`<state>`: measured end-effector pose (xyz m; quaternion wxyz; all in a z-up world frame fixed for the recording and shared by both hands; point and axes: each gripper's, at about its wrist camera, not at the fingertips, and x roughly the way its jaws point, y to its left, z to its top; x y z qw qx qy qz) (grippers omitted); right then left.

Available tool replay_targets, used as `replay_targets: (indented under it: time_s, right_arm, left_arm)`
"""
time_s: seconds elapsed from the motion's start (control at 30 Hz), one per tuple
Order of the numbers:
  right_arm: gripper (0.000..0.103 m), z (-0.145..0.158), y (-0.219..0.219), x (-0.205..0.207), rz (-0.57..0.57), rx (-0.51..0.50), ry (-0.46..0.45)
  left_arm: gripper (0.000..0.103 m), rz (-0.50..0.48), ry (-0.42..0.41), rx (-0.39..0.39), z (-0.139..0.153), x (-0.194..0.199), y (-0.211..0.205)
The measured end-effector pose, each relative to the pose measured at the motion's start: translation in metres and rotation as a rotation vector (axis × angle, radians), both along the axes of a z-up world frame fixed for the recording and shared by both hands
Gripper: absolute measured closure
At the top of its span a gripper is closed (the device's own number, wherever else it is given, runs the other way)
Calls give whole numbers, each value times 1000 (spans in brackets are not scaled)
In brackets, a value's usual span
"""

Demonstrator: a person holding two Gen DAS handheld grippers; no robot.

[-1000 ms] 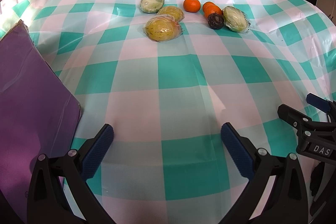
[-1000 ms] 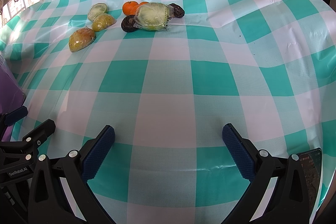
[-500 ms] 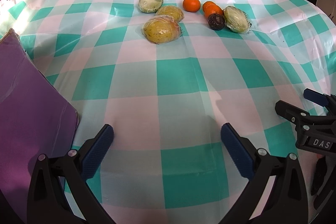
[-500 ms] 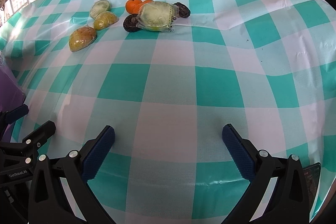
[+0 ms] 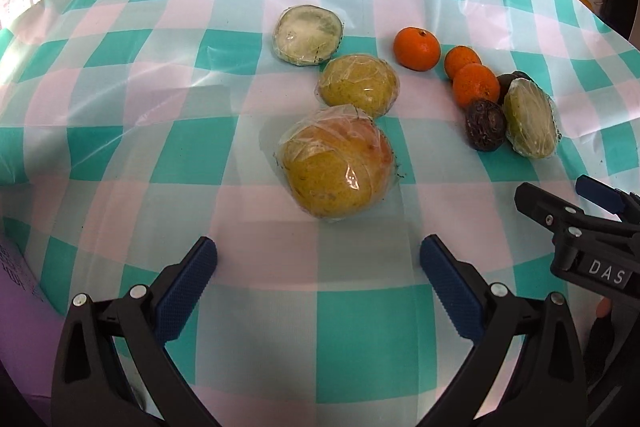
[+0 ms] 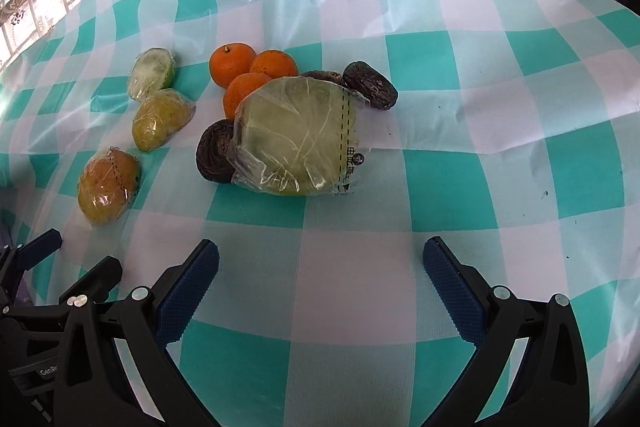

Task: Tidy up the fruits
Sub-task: 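Grasp the wrapped grapefruit with the left tool while the right tool grasps the wrapped green fruit, then carry the grapefruit with the left tool while the right tool carries the green fruit to the box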

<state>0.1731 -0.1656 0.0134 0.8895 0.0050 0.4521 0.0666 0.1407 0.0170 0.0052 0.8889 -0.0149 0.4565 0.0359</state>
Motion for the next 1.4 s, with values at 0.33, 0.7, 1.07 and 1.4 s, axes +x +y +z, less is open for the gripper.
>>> replay_targets:
  time_s: [0.33, 0.7, 1.07, 1.4]
  right_arm:
    - [16, 3, 12, 32, 5, 31, -36]
    - [45, 4, -20, 22, -43, 207, -67]
    - [45, 1, -40, -17, -36, 424, -51]
    - [45, -2, -34, -79, -21, 449, -51]
  left_arm:
    - [1, 22, 2, 3, 1, 51, -2]
    - [39, 9, -63, -17, 8, 38, -6]
    - [39, 19, -114, -175, 8, -36, 2]
    - [39, -10, -129, -215, 6, -109, -1]
